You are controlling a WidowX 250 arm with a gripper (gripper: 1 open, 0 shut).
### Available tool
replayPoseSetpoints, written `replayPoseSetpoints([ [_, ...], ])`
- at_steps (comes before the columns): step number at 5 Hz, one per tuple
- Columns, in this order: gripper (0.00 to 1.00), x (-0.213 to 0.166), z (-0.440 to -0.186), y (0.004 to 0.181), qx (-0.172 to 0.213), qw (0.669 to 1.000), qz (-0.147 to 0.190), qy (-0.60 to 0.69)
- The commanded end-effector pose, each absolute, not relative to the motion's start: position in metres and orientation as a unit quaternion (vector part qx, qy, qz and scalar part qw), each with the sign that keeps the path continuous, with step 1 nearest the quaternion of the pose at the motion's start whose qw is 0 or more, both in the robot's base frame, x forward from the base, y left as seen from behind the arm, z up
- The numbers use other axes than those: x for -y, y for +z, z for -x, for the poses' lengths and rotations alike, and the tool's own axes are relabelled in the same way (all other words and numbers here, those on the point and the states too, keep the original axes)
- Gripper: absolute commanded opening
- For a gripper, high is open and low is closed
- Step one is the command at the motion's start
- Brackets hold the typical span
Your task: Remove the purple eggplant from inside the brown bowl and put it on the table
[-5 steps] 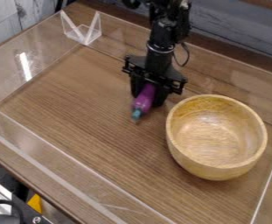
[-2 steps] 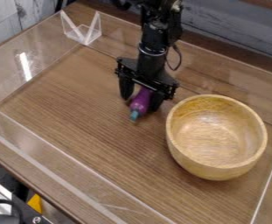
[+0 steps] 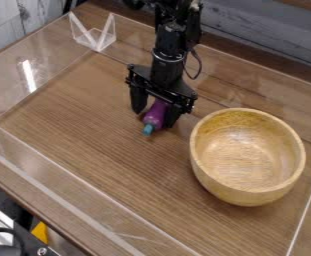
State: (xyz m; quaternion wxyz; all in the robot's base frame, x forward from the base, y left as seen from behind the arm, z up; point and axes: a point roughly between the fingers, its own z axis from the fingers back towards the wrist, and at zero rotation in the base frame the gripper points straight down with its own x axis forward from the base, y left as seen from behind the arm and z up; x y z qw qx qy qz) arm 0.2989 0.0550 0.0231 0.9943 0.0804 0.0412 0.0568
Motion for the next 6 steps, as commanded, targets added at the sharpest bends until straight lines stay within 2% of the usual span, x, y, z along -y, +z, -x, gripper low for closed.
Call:
replayPoseSetpoints([
  [1, 1.00, -0.055, -0.312, 0.043, -0.006, 0.996, -0.079, 0.049],
  [3, 1.00, -0.067, -0.305, 0.055, 0.005, 0.991, -0.069, 0.114],
  [4, 1.00, -0.063, -0.301, 0.070, 0.013, 0.988, -0.063, 0.137],
  [6, 1.00, -0.057, -0.303, 0.118, 0.036, 0.986, -0.051, 0.155],
])
